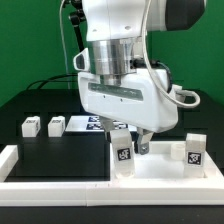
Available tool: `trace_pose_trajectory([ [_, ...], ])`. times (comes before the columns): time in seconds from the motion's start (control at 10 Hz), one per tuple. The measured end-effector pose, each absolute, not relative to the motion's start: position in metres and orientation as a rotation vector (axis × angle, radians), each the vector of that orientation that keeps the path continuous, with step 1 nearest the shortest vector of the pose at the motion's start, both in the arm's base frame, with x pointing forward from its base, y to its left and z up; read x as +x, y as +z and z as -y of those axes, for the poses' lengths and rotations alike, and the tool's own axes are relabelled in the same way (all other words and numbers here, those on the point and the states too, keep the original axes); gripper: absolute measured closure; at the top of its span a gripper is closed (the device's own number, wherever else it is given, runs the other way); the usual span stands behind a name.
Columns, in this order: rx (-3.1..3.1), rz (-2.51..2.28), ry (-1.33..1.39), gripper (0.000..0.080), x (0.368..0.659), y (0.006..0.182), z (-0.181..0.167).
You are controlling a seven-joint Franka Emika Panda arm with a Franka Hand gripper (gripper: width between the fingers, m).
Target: Assemble square table
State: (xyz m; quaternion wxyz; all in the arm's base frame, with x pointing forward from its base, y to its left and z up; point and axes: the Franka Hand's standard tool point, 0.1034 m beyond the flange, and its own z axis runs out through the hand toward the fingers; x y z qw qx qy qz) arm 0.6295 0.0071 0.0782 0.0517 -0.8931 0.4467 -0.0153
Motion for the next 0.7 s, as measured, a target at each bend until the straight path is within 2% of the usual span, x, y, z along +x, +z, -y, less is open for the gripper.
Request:
trace_pose_trajectory([
  [0.2,-2.818,-1.15,-0.058,0.0152,0.6295,0.0775,-0.0062],
  [0.6,-3.065,-0.28,-0.14,0.015,0.6311,0.0738,-0.0012],
  [0.7,-3.063,-0.288,-0.141,0.015,0.6314,0.0737,-0.0012],
])
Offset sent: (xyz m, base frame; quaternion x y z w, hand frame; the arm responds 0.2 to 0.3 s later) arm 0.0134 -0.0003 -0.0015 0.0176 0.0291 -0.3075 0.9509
